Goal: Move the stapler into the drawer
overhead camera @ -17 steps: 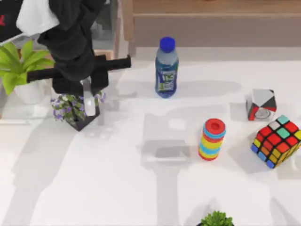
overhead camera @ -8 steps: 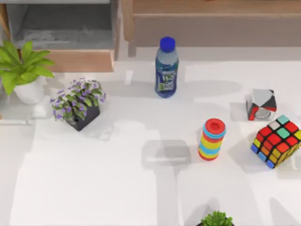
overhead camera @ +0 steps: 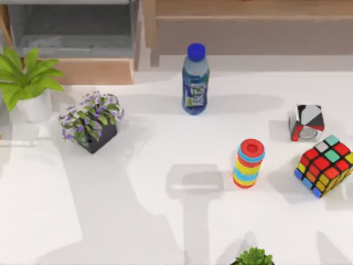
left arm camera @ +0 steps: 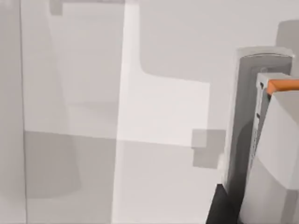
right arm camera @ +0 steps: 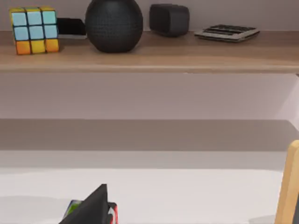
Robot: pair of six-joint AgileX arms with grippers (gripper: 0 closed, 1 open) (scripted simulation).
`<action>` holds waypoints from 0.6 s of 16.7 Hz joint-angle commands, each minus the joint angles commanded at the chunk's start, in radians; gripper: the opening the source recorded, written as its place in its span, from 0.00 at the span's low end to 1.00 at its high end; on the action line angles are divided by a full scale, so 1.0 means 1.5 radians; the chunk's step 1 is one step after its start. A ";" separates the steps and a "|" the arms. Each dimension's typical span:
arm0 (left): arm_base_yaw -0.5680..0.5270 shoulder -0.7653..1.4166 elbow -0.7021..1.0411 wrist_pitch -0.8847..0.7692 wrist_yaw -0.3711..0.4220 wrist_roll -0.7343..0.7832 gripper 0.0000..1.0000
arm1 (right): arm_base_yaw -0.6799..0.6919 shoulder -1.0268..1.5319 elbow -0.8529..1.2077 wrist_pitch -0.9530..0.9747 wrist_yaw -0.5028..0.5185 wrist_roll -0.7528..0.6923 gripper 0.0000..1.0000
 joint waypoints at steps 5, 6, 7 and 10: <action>0.006 0.060 0.051 -0.057 0.019 0.069 0.00 | 0.000 0.000 0.000 0.000 0.000 0.000 1.00; 0.006 0.060 0.051 -0.057 0.019 0.069 0.00 | 0.000 0.000 0.000 0.000 0.000 0.000 1.00; 0.006 0.060 0.051 -0.057 0.019 0.069 0.00 | 0.000 0.000 0.000 0.000 0.000 0.000 1.00; 0.003 0.061 0.048 -0.053 0.018 0.069 0.00 | 0.000 0.000 0.000 0.000 0.000 0.000 1.00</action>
